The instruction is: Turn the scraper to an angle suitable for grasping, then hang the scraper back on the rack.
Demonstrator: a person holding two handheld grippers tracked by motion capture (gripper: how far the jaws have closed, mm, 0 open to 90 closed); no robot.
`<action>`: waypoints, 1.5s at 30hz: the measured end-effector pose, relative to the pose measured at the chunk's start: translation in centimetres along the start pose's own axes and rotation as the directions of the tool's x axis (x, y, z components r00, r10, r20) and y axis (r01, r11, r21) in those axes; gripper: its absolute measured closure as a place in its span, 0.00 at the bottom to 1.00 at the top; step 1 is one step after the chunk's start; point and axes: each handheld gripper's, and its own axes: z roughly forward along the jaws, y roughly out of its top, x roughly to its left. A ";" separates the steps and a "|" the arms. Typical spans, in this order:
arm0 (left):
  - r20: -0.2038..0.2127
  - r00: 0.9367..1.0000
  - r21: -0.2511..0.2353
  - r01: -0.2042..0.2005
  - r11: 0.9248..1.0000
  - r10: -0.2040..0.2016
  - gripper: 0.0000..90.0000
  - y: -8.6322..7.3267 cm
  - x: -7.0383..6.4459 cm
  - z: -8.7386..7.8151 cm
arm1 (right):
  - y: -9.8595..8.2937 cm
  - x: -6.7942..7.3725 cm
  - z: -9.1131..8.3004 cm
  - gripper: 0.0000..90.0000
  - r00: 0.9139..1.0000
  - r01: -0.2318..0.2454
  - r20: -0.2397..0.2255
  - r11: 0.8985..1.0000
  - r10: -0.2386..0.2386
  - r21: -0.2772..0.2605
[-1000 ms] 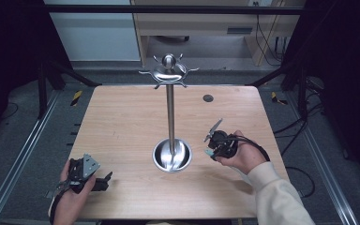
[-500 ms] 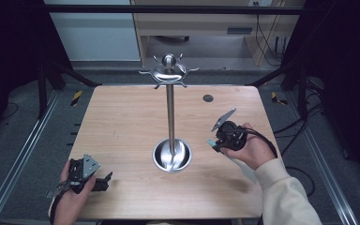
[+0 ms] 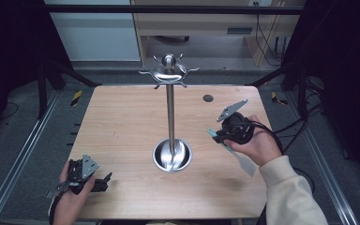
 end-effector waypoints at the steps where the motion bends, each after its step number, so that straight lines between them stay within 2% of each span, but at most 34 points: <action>1: 0.000 1.000 0.000 0.001 1.000 -0.001 0.03 0.0 0.0 0.0 | 0.1 0.0 -0.2 0.83 1.000 0.003 -0.001 1.000 -0.003 -0.007; 9: -0.001 1.000 0.001 0.005 1.000 -0.005 0.03 0.0 0.0 0.0 | 0.6 -0.2 -1.5 0.83 1.000 -0.004 -0.004 0.998 0.004 -0.066; 10: -0.002 1.000 -0.001 0.005 1.000 -0.005 0.03 0.0 0.0 0.0 | 0.6 -0.3 -1.9 0.83 1.000 -0.010 -0.005 0.996 0.010 -0.087; 23: -0.003 1.000 0.002 0.002 1.000 -0.002 0.03 0.0 0.0 0.1 | 0.9 -0.7 -4.9 0.83 0.999 -0.032 0.011 0.984 0.035 -0.176; 29: -0.005 1.000 0.003 -0.001 1.000 0.001 0.03 0.0 0.1 -0.1 | 0.8 -1.0 -6.1 0.83 0.998 -0.057 0.007 0.969 0.061 -0.241; 31: -0.005 1.000 0.002 -0.001 1.000 0.001 0.03 0.0 0.1 0.0 | 0.8 -1.1 -6.5 0.83 0.998 -0.064 0.003 0.959 0.067 -0.275; 32: -0.005 1.000 -0.003 0.003 1.000 -0.003 0.03 0.0 0.1 0.0 | 0.8 -1.1 -6.5 0.83 0.998 -0.064 0.003 0.959 0.067 -0.275; 33: -0.004 1.000 -0.003 0.003 1.000 -0.003 0.03 0.0 0.1 0.0 | 0.7 -1.0 -6.8 0.83 0.997 -0.070 -0.003 0.952 0.073 -0.297; 34: -0.004 1.000 -0.003 0.002 1.000 -0.002 0.03 0.1 0.1 0.0 | 0.7 -1.0 -6.9 0.83 0.997 -0.069 -0.006 0.949 0.070 -0.308; 35: -0.004 1.000 -0.003 0.002 1.000 -0.002 0.03 0.1 0.0 0.0 | 0.7 -1.0 -6.9 0.83 0.997 -0.069 -0.006 0.949 0.070 -0.308; 36: -0.005 1.000 0.002 -0.005 1.000 0.005 0.03 0.1 0.1 0.0 | 0.7 -1.0 -7.1 0.83 0.997 -0.071 -0.002 0.944 0.074 -0.323; 45: -0.010 1.000 -0.005 0.000 1.000 0.000 0.03 0.1 0.1 0.0 | 0.8 -0.5 -7.6 0.83 0.997 -0.079 -0.009 0.924 0.082 -0.375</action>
